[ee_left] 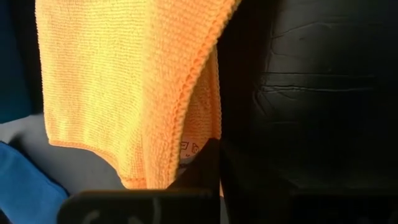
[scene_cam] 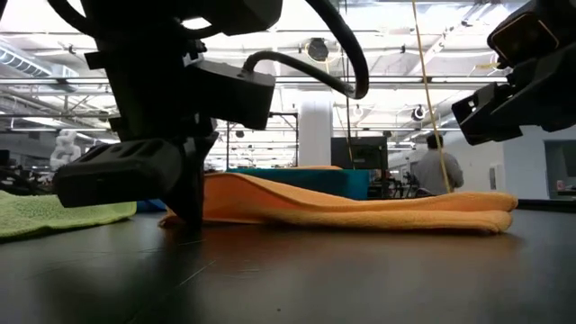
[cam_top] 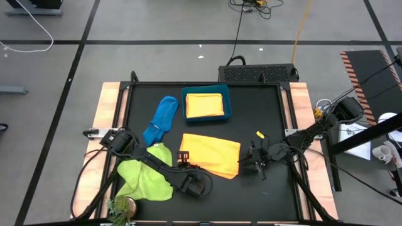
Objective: Fold microfiber towels
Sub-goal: Fold the orange microfiber cloth
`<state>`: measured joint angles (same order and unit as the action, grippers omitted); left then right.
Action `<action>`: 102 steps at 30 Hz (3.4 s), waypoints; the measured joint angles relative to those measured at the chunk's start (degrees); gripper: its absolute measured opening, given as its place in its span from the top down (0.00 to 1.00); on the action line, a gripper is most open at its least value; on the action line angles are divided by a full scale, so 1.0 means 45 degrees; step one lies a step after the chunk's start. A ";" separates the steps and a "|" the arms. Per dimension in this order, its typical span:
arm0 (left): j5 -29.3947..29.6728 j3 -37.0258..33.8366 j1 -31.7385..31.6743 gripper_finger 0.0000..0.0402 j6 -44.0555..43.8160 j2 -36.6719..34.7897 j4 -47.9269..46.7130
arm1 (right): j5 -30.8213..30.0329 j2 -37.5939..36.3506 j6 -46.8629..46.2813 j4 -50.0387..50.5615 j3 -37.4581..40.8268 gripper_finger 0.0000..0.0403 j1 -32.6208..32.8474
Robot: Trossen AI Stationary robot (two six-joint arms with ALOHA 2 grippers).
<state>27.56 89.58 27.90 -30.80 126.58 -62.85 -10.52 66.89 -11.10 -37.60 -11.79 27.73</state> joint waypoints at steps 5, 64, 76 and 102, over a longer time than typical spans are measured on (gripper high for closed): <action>0.0113 0.0487 0.0228 1.00 0.0246 0.0087 -0.0513 | 0.0005 0.0000 0.0002 0.0044 0.0000 0.68 0.0000; 0.2678 0.1491 0.2934 0.63 -0.2694 -0.0722 -0.0777 | 0.0317 0.4374 -0.0583 -0.0101 -0.1784 0.68 0.0546; 0.2752 -0.0283 0.2503 0.63 -0.1910 -0.1327 0.0935 | 0.0342 0.4651 -0.0702 -0.0355 -0.1783 0.68 0.0185; 0.0595 -0.8285 0.2079 0.74 -0.1284 -0.5668 1.1238 | 0.0389 0.4653 -0.0693 -0.0141 -0.1768 0.68 0.0107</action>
<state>30.24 52.30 37.25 -36.58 101.08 -12.28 -8.78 87.83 -14.22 -38.24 -19.75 28.21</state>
